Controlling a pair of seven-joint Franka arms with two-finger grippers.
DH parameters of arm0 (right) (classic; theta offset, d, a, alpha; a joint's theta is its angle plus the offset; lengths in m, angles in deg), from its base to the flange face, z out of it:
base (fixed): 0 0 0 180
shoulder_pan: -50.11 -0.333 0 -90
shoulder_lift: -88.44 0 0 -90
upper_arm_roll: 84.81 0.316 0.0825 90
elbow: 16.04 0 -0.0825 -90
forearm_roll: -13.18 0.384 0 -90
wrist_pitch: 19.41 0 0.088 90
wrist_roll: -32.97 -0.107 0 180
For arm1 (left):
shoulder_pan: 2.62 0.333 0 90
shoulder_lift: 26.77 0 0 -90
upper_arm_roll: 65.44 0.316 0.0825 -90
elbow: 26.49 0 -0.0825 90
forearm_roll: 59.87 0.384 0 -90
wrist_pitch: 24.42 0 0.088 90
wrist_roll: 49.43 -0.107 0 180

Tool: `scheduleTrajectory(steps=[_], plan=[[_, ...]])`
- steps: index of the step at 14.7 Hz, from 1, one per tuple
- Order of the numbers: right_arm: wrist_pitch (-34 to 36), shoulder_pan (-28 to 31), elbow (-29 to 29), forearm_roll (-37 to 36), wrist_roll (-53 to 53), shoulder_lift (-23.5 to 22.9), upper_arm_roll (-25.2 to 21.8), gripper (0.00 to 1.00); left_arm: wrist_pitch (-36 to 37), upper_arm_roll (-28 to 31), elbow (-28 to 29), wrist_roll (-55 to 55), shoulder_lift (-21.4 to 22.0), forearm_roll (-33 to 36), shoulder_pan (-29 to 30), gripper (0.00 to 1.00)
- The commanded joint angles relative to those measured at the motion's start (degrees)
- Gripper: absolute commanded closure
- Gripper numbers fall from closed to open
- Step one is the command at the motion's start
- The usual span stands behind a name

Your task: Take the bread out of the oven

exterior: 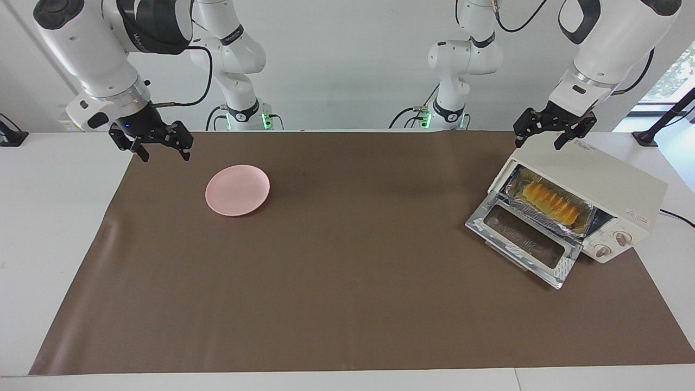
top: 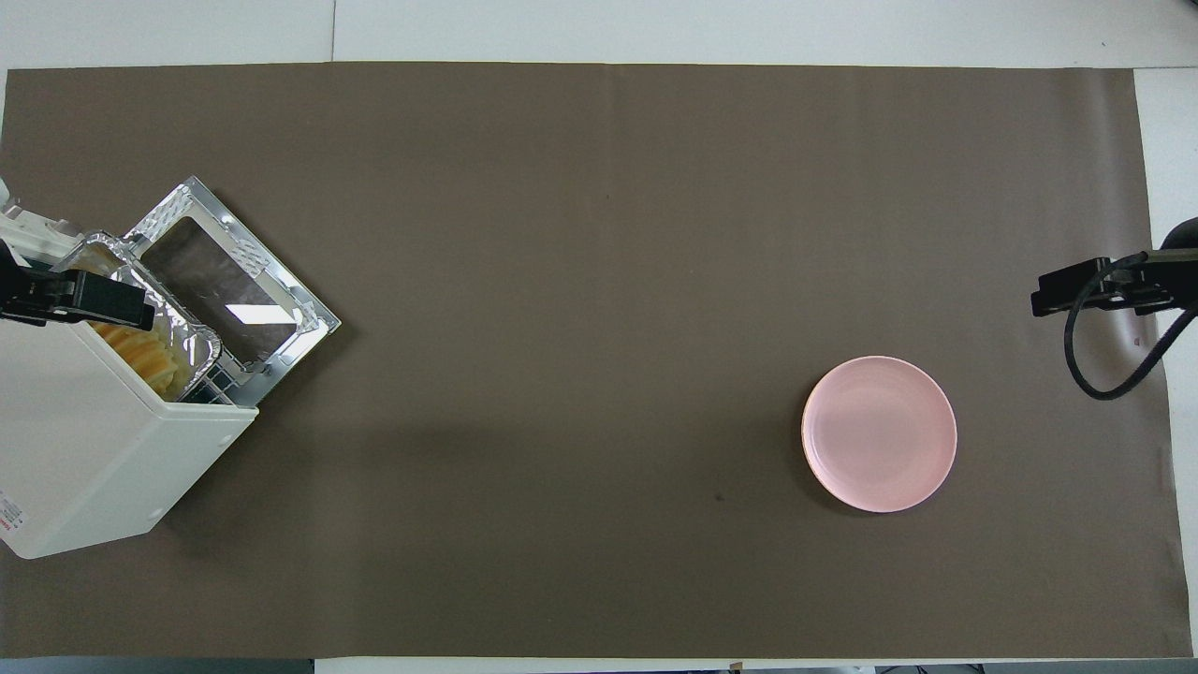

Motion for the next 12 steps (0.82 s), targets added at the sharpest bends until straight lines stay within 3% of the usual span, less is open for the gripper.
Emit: scheduleTrajectory(steps=[1, 9, 10, 12], plan=[[0.6, 0.6, -0.3, -0.3, 1.4, 0.7, 0.4, 0.0, -0.8, -0.4, 1.9, -0.5, 1.6, -0.6, 0.6, 0.0], [0.5, 0.6, -0.3, -0.3, 1.4, 0.7, 0.4, 0.0, 2.6, -0.1, 0.9, 5.5, 1.3, -0.7, 0.7, 0.0], [0.5, 0.6, -0.3, -0.3, 1.4, 0.7, 0.4, 0.0, 2.7, -0.1, -0.2, 6.7, 0.3, -0.9, 0.4, 0.0], [0.5, 0.6, -0.3, -0.3, 1.4, 0.7, 0.4, 0.0, 6.0, -0.7, -7.9, 13.5, -6.7, -0.9, -0.3, 0.0]])
